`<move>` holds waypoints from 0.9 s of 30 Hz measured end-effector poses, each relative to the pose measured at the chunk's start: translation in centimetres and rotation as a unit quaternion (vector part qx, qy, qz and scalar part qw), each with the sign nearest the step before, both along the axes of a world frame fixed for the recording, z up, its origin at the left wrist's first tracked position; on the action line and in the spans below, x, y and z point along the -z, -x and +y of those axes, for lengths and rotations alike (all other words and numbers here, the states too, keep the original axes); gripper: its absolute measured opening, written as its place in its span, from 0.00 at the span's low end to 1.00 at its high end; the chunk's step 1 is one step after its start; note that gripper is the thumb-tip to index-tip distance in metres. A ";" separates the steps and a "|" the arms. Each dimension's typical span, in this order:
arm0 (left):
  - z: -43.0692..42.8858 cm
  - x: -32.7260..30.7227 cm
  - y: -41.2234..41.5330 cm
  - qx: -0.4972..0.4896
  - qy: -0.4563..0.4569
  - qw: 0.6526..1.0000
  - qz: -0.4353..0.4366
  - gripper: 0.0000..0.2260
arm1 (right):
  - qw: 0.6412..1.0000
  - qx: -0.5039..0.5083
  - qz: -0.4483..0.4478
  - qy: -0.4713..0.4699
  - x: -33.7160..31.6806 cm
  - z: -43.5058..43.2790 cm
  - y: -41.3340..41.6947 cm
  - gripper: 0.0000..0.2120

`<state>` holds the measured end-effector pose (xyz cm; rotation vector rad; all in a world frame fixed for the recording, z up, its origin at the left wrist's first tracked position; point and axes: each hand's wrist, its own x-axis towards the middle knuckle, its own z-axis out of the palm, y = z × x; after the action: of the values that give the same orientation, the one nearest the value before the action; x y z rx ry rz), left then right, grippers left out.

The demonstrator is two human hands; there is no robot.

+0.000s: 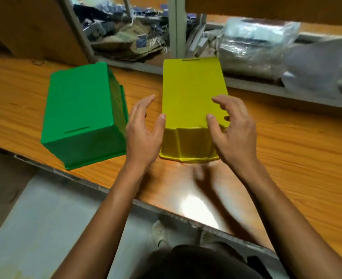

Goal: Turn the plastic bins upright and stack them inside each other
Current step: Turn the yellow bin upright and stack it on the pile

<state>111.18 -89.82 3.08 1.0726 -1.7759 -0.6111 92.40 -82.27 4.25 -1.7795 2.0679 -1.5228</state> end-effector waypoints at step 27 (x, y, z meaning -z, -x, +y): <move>-8.0 1.2 4.3 0.168 -0.353 0.920 0.029 0.20 | 0.885 0.125 -0.322 -0.311 2.6 -2.0 1.6 0.36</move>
<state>106.87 -97.80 1.88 1.1927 -1.7320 -1.5655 90.81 -84.28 1.65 -0.6832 2.1008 -1.0694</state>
